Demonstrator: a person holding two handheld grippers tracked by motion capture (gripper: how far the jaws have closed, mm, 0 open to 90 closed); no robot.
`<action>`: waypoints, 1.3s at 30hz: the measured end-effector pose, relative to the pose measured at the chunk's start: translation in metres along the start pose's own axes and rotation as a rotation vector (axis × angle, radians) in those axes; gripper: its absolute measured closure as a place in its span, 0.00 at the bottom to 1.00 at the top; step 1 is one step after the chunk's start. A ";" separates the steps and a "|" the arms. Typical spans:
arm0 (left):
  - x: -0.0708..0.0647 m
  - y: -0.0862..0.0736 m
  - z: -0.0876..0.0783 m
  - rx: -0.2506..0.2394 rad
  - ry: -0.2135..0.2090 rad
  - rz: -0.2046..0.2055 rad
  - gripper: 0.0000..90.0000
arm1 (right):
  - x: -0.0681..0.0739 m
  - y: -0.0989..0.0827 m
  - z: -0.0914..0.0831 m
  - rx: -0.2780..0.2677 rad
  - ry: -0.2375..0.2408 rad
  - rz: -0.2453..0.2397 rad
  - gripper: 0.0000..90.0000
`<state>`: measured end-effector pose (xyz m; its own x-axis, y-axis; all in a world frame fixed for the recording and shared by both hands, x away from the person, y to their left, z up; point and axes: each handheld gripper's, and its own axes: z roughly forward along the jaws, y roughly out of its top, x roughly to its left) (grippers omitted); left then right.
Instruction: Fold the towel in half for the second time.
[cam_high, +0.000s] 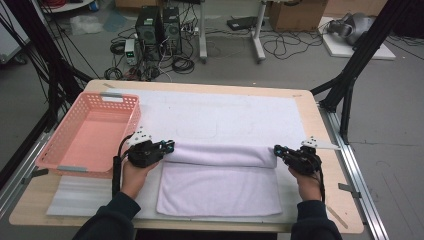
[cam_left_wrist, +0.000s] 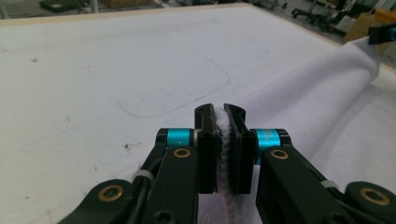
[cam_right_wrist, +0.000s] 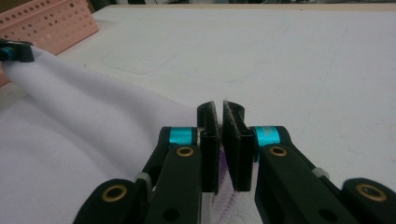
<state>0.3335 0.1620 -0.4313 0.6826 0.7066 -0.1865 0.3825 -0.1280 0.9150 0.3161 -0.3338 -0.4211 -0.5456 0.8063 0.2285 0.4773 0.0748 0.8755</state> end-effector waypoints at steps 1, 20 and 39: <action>0.000 0.000 0.000 0.005 0.002 0.003 0.93 | 0.000 0.000 -0.001 -0.002 0.001 0.002 0.94; -0.013 -0.013 -0.016 -0.016 -0.004 0.033 0.93 | 0.015 -0.005 -0.019 -0.011 -0.005 -0.054 0.94; -0.049 -0.027 -0.054 0.005 -0.082 0.084 0.92 | 0.041 -0.027 -0.066 0.039 0.020 -0.122 0.95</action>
<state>0.2560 0.1682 -0.4280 0.7612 0.6337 -0.1380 0.3243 -0.1878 0.9271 0.2352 -0.3414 -0.4075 -0.6149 0.7778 0.1303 0.4330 0.1948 0.8801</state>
